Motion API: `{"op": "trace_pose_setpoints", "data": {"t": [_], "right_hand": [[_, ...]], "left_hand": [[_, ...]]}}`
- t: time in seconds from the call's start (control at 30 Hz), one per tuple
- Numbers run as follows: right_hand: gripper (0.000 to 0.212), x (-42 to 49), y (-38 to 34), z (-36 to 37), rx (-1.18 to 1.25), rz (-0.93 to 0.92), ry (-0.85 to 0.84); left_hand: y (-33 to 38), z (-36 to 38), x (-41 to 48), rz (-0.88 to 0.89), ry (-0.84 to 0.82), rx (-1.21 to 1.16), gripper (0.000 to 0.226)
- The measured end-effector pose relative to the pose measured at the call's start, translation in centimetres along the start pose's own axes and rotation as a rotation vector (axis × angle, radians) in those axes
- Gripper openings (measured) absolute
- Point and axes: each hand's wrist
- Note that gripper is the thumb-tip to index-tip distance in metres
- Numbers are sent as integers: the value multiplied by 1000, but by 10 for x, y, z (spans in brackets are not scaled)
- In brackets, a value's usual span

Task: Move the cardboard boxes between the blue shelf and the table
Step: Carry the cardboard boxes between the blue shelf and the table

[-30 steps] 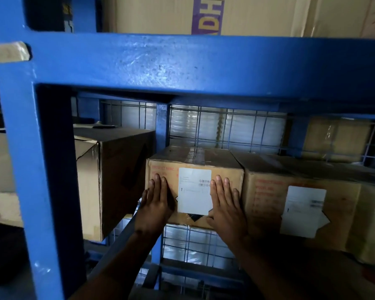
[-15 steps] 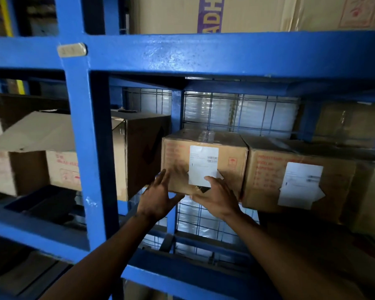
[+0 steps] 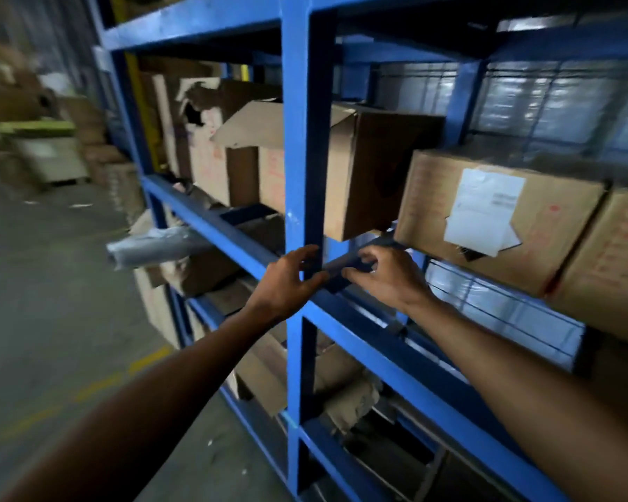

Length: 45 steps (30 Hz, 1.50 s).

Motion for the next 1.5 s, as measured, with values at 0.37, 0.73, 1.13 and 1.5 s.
{"op": "trace_pose_setpoints", "data": {"t": [0.37,0.73,1.13,1.5], "right_hand": [[63,-88,-45,40,119,-374,-361],[62,-278,-129,134,5,-707,-762],[30,-537,-225,219,-234,-1265,-1072],[81,-762,-256,251,-200,-1565,-1343]], "left_hand": [[51,-38,-185,-483,296,327,55],[200,-101,-501,-1115,610,641,50],[325,-128,-758,-1629,1090,824,39],[404,-80,-867,-1890,1457,757,79]]}}
Point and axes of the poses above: each hand's wrist, its own x-axis towards the middle knuckle, its own z-axis out of the palm, y = z × x, and after that the axes turned 14 degrees about z, right-handed
